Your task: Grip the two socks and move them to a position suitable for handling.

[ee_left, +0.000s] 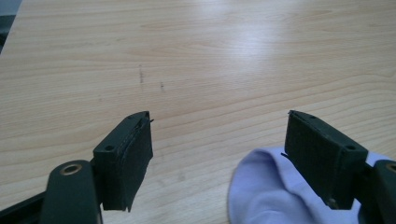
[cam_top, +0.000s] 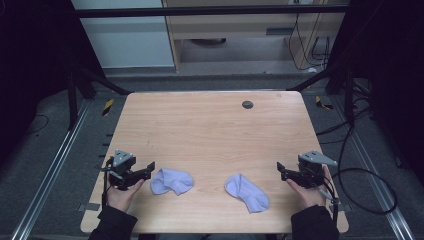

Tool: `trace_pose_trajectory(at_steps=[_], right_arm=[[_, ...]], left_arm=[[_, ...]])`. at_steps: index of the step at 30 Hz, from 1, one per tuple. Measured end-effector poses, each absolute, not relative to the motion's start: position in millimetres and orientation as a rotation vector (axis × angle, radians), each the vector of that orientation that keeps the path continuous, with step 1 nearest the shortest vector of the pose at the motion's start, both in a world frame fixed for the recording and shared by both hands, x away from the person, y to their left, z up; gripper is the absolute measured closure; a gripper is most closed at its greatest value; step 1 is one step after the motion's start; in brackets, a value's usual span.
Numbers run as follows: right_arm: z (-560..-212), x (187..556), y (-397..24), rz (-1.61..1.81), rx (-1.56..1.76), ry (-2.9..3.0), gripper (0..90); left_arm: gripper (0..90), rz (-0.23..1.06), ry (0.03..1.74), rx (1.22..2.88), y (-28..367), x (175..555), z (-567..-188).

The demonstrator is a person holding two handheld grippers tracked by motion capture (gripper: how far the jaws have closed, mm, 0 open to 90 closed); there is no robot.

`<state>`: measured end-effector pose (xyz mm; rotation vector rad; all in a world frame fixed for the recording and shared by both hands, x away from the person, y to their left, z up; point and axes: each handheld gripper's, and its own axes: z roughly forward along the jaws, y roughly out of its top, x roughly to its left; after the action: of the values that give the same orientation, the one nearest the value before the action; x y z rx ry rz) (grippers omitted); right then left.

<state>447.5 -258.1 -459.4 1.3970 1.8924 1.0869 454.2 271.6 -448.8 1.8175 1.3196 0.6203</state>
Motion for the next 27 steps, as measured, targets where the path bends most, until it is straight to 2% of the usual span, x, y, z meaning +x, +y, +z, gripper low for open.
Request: trace_pose_trajectory(at_steps=[14, 27], right_arm=[[-448.4, 439.6, -230.9, 1.096, 1.360, 1.980, 17.3], [-441.5, 423.8, -212.3, 1.174, 1.311, 2.114, 29.0]], left_arm=[[23.4, 0.558, 1.180, 1.886, 228.1, 438.3, -438.3], [30.9, 0.483, 1.070, 1.949, 185.3, 425.8, -436.5]])
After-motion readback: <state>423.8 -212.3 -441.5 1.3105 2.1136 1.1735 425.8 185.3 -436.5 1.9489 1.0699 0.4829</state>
